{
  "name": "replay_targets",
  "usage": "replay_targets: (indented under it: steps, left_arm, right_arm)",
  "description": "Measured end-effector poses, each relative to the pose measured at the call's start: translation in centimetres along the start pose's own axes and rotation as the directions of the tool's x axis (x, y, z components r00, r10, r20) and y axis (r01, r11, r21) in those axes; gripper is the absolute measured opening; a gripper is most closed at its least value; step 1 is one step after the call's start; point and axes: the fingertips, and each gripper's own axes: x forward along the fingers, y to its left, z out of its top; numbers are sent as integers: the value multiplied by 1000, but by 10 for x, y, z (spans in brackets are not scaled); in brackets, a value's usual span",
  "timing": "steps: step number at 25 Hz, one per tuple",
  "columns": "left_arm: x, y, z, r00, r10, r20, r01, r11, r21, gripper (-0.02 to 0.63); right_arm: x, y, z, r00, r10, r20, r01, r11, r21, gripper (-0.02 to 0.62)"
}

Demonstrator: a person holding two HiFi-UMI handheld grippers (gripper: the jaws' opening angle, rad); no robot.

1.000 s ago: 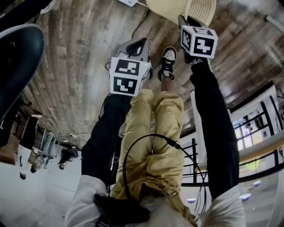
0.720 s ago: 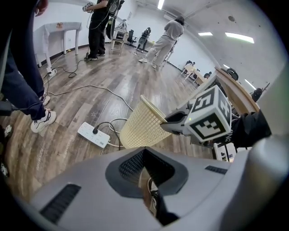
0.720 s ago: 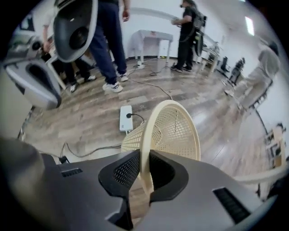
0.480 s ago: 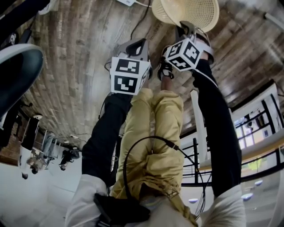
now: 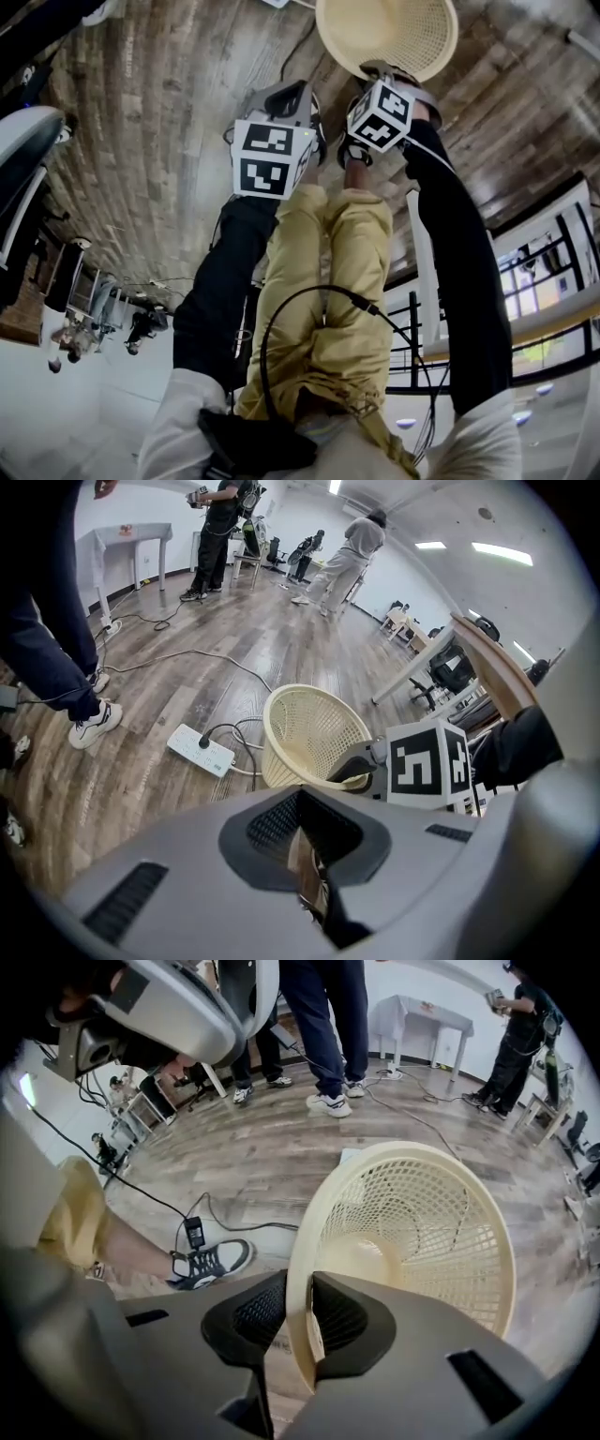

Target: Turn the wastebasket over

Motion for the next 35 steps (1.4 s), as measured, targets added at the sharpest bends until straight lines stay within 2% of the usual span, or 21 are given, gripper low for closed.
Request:
replay_targets:
  steps: [5, 8, 11, 15, 18, 20, 28, 30, 32, 33, 34, 35]
  left_arm:
    - [3, 5, -5, 1000, 4, -12, -4, 1000, 5, 0]
    - [3, 9, -6, 1000, 10, -15, -10, 1000, 3, 0]
    - [2, 10, -6, 1000, 11, -14, -11, 1000, 0, 0]
    - [2, 9, 0, 1000, 12, -5, -12, 1000, 8, 0]
    - [3, 4, 6, 1000, 5, 1, -5, 1000, 18, 0]
    - [2, 2, 6, 1000, 2, 1, -2, 1000, 25, 0]
    - [-9, -9, 5, 1000, -3, 8, 3, 999, 41, 0]
    - [-17, -15, 11, 1000, -5, 18, 4, 999, 47, 0]
    - [-29, -22, 20, 999, -9, 37, 7, 998, 56, 0]
    - [-37, -27, 24, 999, -13, 43, 10, 998, 61, 0]
    - [-47, -33, 28, 999, -17, 46, 14, 998, 64, 0]
    - [-60, -41, 30, 999, -21, 48, 18, 998, 66, 0]
  right_arm:
    - [20, 22, -2, 996, 87, -26, -88, 995, -49, 96]
    - [25, 28, -6, 991, 126, -37, -127, 991, -41, 101]
    - [26, 32, -15, 986, 160, -39, -159, 987, 21, 115]
    - [32, 34, -32, 975, 214, -51, -205, 967, 149, 178]
    - [31, 33, -36, 970, 243, -27, -231, 949, 214, 227]
    - [29, 33, -35, 969, 248, -2, -240, 939, 245, 237]
    - [-3, 7, -17, 979, 169, 117, -200, 915, 350, 241]
    - [-23, -4, -10, 979, 126, 159, -182, 895, 407, 241]
    - [-51, -18, -2, 977, 64, 205, -158, 860, 485, 236]
    - [-69, -24, 2, 974, 25, 227, -145, 836, 530, 184]
    - [-90, -28, 5, 969, -16, 247, -133, 806, 576, 85]
    - [-112, -29, 9, 962, -55, 266, -128, 773, 622, 42]
